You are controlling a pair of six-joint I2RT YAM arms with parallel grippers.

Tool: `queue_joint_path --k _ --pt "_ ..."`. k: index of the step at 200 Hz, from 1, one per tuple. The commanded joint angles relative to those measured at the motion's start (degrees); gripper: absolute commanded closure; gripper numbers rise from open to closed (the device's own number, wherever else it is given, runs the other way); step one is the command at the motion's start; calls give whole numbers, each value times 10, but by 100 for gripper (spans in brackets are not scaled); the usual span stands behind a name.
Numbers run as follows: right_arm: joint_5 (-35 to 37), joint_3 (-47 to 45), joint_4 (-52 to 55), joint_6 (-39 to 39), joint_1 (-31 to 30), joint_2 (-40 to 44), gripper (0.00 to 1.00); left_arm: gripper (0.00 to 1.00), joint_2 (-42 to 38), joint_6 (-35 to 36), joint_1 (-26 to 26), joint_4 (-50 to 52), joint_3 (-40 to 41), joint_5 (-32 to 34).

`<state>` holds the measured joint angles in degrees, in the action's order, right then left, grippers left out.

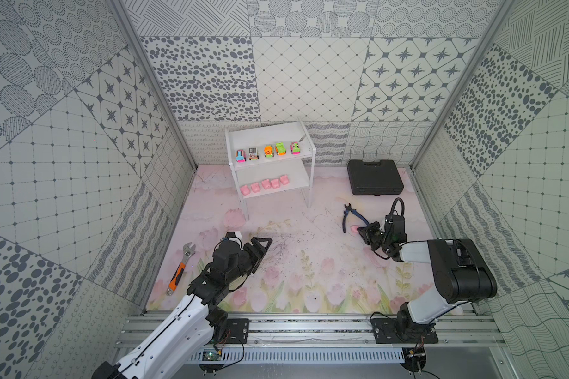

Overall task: Organize plastic toys on shelves
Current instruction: Pick up the plastic toy at the center of the board.

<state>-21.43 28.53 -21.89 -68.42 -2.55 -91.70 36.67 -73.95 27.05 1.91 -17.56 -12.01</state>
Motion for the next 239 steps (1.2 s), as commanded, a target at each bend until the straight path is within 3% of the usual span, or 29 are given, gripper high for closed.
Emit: queue_joint_path --k 1,35,62,82,111,138,168,239 --pt "24 -1 37 45 -2 38 87 18 -7 27 1 -11 -9 6" --pt "21 4 122 173 -2 144 88 19 -13 91 1 9 -33 -1" --pt "-53 2 167 280 -4 227 89 19 -9 198 1 28 -70 -31" --pt "-112 6 191 351 -26 278 89 20 15 290 1 47 -110 -84" --pt "-130 47 261 461 -109 316 89 19 83 381 1 56 -165 -191" --pt "-117 74 294 555 -203 332 88 19 161 406 1 48 -207 -290" --pt "-161 86 295 637 -273 327 88 23 213 394 9 1 -223 -377" --pt "-157 142 354 710 -367 273 87 39 258 480 97 44 -251 -351"
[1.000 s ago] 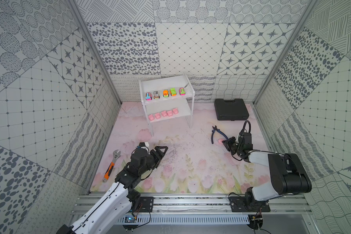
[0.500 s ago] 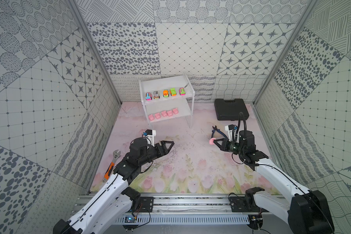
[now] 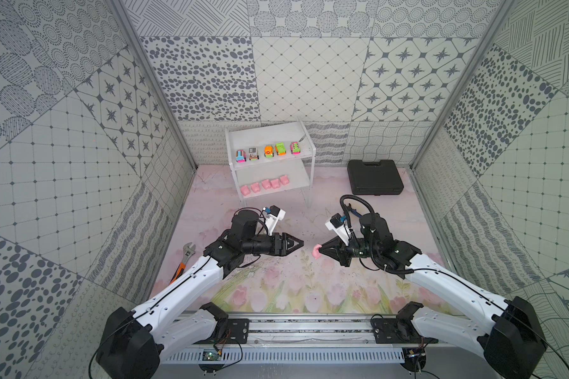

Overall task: Organize plastic toys on shelves
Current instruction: Pick up the plastic toy at the center of the board.

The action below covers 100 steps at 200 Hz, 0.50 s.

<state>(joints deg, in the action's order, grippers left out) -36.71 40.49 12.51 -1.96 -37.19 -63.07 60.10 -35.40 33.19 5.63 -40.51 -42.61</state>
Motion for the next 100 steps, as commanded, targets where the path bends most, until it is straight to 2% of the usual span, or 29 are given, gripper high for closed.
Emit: queue_joint_path --k 1,49,78,100 --pt "-5 23 11 46 -22 -14 87 39 24 96 36 8 -22 -45" --pt "-6 42 23 58 -44 -32 86 60 80 134 71 48 -60 -63" --pt "-5 45 23 58 -48 -29 86 67 95 150 77 67 -71 -71" --pt "-5 47 24 59 -51 -26 86 69 98 162 77 79 -73 -70"
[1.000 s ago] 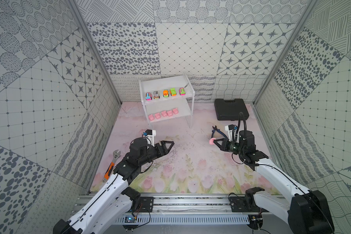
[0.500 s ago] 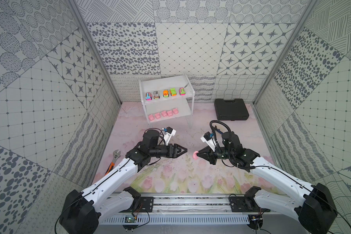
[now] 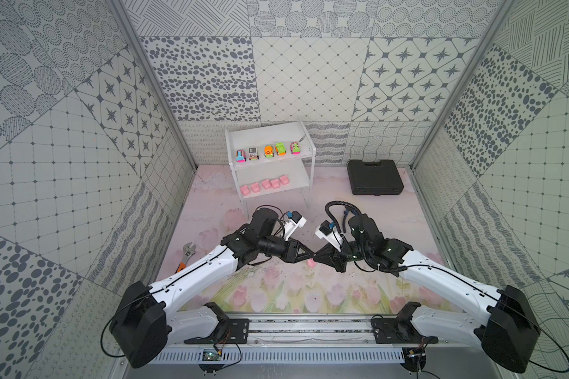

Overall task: Organize plastic toys on shelves
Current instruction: Pick up the plastic toy at the center of the board.

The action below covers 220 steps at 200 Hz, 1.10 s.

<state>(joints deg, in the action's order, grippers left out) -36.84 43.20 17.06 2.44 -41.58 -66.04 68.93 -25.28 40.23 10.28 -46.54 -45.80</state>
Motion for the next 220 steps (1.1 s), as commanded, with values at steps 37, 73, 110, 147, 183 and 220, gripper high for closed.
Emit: queue_joint_path --k 37,73,110,147,183,220 --pt "-6 23 -20 16 -10 6 86 67 16 99 7 80 -21 -22" --pt "-11 27 -18 17 -13 6 86 66 21 128 7 113 -31 -10" --pt "-11 30 -14 20 -16 4 86 69 23 138 7 123 -35 -5" --pt "-9 29 -15 20 -20 4 86 72 24 145 7 132 -36 -6" --pt "-8 28 -19 16 -23 5 86 84 24 154 7 142 -36 -5" --pt "-5 29 -22 16 -26 4 85 97 22 157 7 143 -38 -6"
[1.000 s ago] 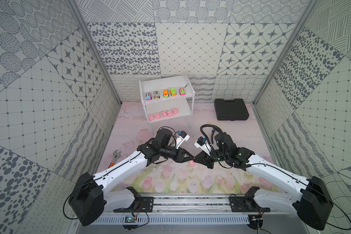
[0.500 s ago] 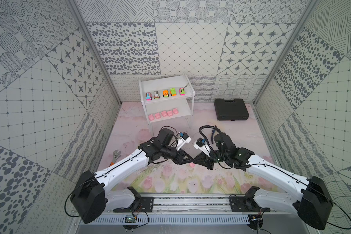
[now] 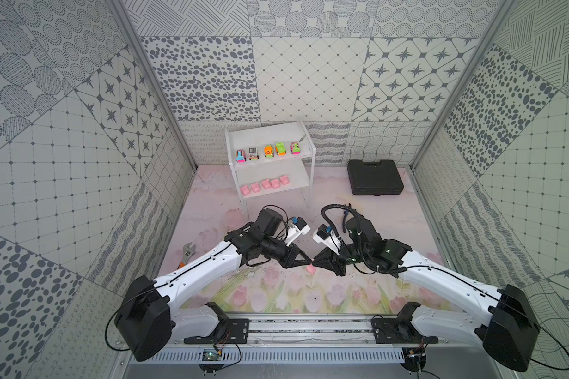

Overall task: Organize plastic toys on shelves
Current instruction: Pick up the plastic toy at the center of the board, then place the plastic toy on the shelf.

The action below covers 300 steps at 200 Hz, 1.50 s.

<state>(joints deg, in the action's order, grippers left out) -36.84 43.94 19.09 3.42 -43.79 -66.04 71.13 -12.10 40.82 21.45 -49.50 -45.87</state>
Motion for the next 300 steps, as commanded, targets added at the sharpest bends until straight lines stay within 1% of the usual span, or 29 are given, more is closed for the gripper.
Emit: queue_joint_path --k 1,21,42,54,70,85,95,100,109,122,132,143,157,162,172,191,211,253,300 --pt "-5 22 -42 5 -5 4 85 98 0 25 1 31 -8 -5" --pt "1 23 -43 2 -6 5 83 100 -6 24 1 31 -10 -2" --pt "18 22 -42 -3 -6 13 77 100 -25 17 0 28 -9 18" --pt "40 18 -43 -13 -6 29 70 100 -46 5 -5 17 -4 34" --pt "84 1 -59 -37 -5 69 60 100 -89 -36 -19 -18 18 64" --pt "130 -26 -92 -64 -4 126 52 100 -140 -103 -39 -68 50 100" --pt "166 -49 -125 -90 -4 169 43 100 -177 -160 -50 -111 77 132" --pt "181 -64 -148 -109 -4 189 41 100 -198 -193 -56 -137 92 147" --pt "191 -93 -202 -139 -4 223 38 100 -233 -255 -62 -187 118 181" --pt "199 -133 -292 -196 -5 254 36 100 -277 -347 -64 -242 153 250" --pt "199 -156 -345 -236 -7 257 37 100 -302 -423 -64 -282 178 298" --pt "198 -155 -365 -257 -15 244 37 100 -322 -505 -64 -320 197 345" --pt "201 -133 -354 -233 -39 217 37 100 -332 -588 -64 -361 216 385" --pt "204 -133 -348 -217 -49 205 37 100 -333 -610 -64 -373 220 396" --pt "210 -103 -340 -183 -66 183 37 100 -331 -648 -64 -385 220 410" --pt "210 -69 -323 -123 -87 137 37 100 -322 -688 -64 -387 205 415" --pt "207 -39 -315 -87 -91 98 37 100 -306 -723 -62 -388 189 405" --pt "234 5 -314 -29 -91 50 37 100 -282 -762 -50 -401 176 395" --pt "226 57 -296 -3 -91 -7 43 100 -264 -763 -45 -424 173 377"
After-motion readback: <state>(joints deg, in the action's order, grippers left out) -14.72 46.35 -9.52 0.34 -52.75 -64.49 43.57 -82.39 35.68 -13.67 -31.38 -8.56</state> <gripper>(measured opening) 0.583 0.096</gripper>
